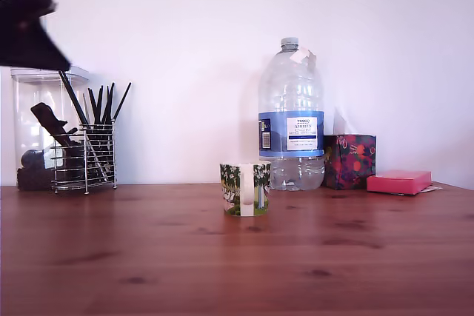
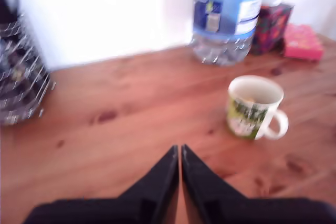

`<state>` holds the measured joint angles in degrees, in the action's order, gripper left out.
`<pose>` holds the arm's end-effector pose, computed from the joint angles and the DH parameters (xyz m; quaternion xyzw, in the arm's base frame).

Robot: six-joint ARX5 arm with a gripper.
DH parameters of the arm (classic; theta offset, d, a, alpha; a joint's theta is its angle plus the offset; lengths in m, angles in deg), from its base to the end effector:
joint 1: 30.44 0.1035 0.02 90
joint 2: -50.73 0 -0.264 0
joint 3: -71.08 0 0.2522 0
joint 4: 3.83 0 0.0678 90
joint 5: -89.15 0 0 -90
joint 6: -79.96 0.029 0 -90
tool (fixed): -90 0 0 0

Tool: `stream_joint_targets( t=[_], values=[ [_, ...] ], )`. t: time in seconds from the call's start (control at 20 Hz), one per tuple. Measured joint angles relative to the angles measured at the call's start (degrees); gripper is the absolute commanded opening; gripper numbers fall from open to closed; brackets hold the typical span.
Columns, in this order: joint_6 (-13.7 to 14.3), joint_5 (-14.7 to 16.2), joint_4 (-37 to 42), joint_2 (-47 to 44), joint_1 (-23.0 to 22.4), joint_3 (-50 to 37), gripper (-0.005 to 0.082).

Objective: Pick up the coffee capsules from the table one by one and drop them inside the nearest coffee cup

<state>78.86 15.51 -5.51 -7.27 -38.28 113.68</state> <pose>0.2115 -0.0374 0.2323 -0.0203 0.1501 -0.2059 0.9668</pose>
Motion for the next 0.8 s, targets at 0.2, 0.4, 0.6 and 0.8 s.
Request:
stream_joint_targets(
  t=[0.2,0.4,0.6,0.8],
  values=[
    [-2.9,0.0,-0.9,11.4,3.3,-9.5,-0.0016],
    [-5.2,0.0,-5.7,24.4,4.8,-14.0,-0.0016],
    [-6.7,-1.2,-16.2,36.2,4.8,-16.3,-0.0016],
    [-9.6,-3.1,-24.3,47.0,4.8,-16.4,-0.0016]
  ],
)
